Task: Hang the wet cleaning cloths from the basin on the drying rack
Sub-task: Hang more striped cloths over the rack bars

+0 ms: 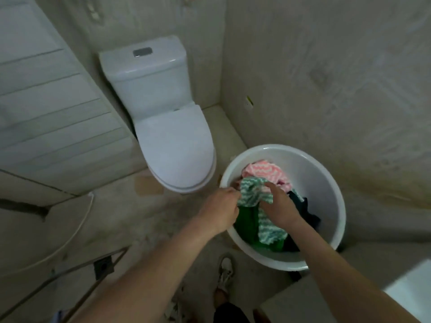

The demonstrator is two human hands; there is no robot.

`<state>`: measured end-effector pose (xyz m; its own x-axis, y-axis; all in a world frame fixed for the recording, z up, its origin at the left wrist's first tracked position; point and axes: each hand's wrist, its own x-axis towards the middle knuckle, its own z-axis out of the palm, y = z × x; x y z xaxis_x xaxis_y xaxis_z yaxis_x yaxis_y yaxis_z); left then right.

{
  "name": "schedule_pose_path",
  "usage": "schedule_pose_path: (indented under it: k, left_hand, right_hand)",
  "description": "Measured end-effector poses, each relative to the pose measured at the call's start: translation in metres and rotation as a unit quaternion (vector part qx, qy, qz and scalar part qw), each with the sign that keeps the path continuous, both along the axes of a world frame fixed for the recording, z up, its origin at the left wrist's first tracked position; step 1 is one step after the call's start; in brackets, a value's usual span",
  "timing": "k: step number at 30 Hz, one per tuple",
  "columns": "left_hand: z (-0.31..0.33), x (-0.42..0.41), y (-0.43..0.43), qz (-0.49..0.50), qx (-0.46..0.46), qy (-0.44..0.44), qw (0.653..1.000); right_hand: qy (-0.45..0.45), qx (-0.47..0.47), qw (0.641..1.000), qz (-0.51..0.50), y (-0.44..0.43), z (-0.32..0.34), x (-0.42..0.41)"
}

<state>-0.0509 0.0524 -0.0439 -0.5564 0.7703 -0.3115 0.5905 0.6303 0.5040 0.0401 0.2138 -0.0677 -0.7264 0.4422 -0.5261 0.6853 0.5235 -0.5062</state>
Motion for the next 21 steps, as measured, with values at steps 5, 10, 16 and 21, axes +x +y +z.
schedule_pose_path:
  k: [5, 10, 16, 21]
  left_hand:
    - [-0.025, 0.001, 0.053, 0.133, 0.049, -0.152, 0.978]
    - [-0.050, -0.004, 0.082, 0.203, 0.032, -0.227, 0.952]
    - [-0.052, 0.006, 0.070, 0.112, -0.028, -0.176, 0.978]
    - [-0.041, 0.002, 0.076, 0.078, -0.025, -0.084, 0.993]
  right_hand:
    - [-0.022, -0.074, 0.995, -0.067, 0.027, -0.038, 0.004]
    - [-0.024, -0.060, 0.994, -0.083, 0.050, -0.054, -0.010]
    - [-0.058, 0.073, 0.996, -0.008, 0.064, -0.060, -0.022]
    - [0.076, 0.064, 0.995, -0.013, 0.066, -0.053, -0.021]
